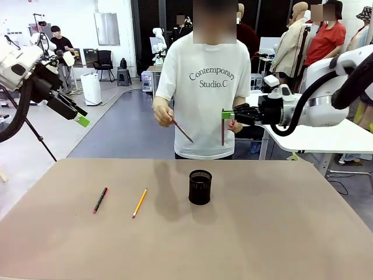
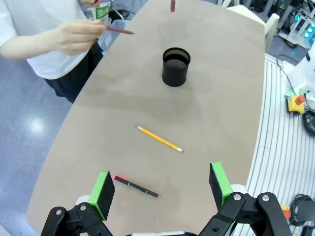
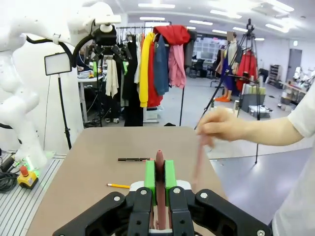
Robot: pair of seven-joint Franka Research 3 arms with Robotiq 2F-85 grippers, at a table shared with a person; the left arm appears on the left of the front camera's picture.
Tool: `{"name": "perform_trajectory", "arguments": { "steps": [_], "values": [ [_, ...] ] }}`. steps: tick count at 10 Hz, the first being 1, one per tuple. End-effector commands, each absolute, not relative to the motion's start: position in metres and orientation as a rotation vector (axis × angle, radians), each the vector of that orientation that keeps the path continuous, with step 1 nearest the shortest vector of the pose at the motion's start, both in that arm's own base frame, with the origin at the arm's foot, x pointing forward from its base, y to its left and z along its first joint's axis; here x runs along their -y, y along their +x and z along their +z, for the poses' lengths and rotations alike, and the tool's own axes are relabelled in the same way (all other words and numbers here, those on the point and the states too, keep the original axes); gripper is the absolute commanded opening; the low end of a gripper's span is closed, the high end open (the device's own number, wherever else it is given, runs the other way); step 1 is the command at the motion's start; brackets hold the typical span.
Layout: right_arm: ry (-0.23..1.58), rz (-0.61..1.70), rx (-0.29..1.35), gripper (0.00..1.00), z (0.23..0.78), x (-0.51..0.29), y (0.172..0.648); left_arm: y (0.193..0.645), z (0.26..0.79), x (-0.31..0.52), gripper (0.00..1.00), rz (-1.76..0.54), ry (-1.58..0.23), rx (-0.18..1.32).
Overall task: Place the pens into the pen holder.
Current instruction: Pick up a writing instrument from the table and place it into the Pen holder.
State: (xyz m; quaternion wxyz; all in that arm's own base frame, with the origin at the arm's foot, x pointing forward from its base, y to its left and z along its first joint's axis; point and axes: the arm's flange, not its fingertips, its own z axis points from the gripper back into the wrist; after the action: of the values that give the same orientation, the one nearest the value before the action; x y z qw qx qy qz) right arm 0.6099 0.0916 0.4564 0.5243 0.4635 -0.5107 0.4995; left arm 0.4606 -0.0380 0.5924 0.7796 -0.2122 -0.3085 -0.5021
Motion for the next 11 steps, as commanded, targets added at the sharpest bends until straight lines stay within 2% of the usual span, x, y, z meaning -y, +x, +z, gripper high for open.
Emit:
{"name": "perform_trajectory", "arguments": {
  "steps": [1, 6, 11],
  "values": [
    [1.115, 1.157, 1.225, 0.0, 0.478, -0.062, 0.593, 0.46, 0.593, 0.038, 1.0, -1.088, -0.46, 0.671],
    [1.112, 1.074, 1.258, 0.0, 0.5, -0.007, 0.575, 0.46, 0.593, 0.038, 1.0, -1.088, -0.46, 0.671],
    [1.096, 1.099, 1.265, 0.0, 0.496, -0.007, 0.579, 0.46, 0.593, 0.038, 1.0, -1.088, -0.46, 0.671]
  ]
}}
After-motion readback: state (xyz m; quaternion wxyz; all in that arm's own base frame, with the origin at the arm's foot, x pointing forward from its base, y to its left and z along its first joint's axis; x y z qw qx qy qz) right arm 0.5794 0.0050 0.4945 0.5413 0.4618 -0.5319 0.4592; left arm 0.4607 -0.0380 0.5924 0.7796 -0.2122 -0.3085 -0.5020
